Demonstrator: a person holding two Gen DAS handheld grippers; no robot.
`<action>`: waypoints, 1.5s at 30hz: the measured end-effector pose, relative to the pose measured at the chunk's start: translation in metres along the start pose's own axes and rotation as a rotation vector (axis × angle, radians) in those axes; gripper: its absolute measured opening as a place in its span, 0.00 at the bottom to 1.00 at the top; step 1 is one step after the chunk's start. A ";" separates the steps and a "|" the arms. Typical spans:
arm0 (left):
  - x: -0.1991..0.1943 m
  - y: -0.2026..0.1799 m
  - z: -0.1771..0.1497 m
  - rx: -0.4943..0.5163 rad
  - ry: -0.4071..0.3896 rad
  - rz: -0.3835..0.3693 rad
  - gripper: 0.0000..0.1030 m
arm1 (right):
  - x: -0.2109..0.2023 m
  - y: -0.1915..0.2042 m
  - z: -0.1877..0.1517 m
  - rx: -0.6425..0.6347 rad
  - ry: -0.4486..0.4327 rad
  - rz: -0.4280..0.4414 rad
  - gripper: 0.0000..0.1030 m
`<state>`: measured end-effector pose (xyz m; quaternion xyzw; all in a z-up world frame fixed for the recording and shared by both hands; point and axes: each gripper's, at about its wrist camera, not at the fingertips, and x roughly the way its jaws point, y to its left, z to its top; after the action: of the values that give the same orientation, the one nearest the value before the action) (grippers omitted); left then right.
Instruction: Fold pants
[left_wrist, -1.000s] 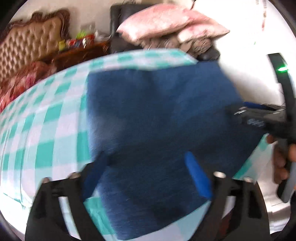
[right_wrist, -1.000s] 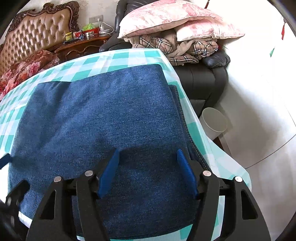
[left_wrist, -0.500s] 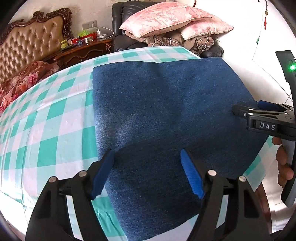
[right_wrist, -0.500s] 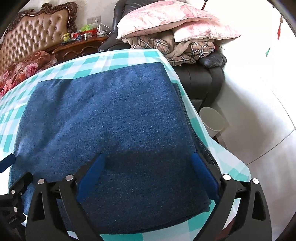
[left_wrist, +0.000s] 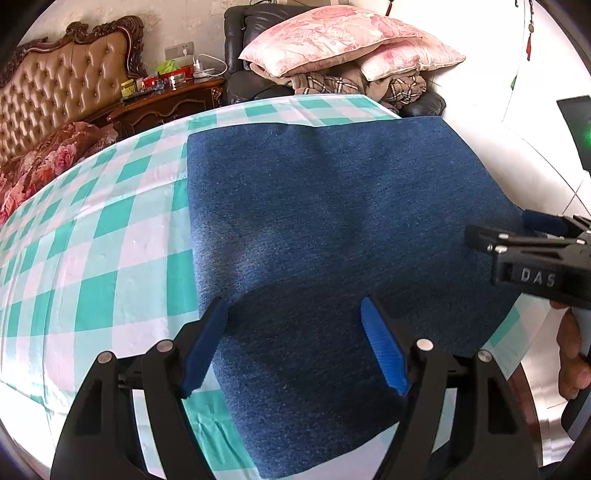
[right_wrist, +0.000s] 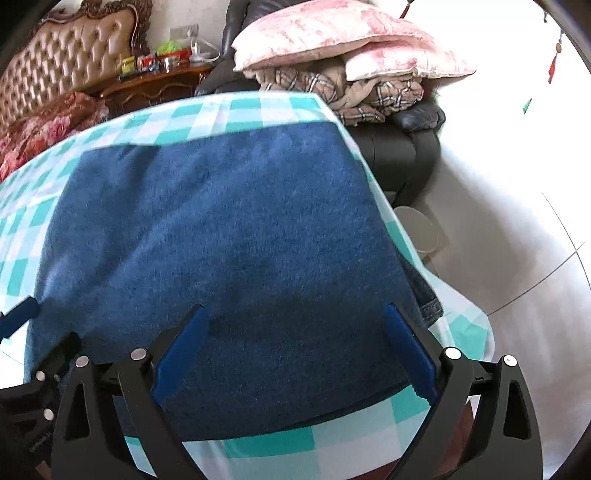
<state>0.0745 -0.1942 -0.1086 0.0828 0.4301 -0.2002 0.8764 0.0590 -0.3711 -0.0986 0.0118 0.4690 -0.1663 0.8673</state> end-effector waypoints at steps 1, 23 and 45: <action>0.000 0.000 0.000 -0.001 0.000 0.000 0.73 | 0.001 -0.001 -0.001 0.003 0.003 0.001 0.89; -0.049 -0.002 0.015 0.004 -0.057 -0.034 0.98 | -0.028 -0.017 -0.018 0.054 0.006 -0.018 0.89; -0.082 -0.040 0.048 0.043 -0.082 -0.120 0.98 | -0.089 -0.052 -0.015 0.146 -0.107 -0.032 0.89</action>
<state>0.0474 -0.2224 -0.0127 0.0674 0.3936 -0.2649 0.8777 -0.0140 -0.3925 -0.0272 0.0587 0.4088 -0.2142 0.8852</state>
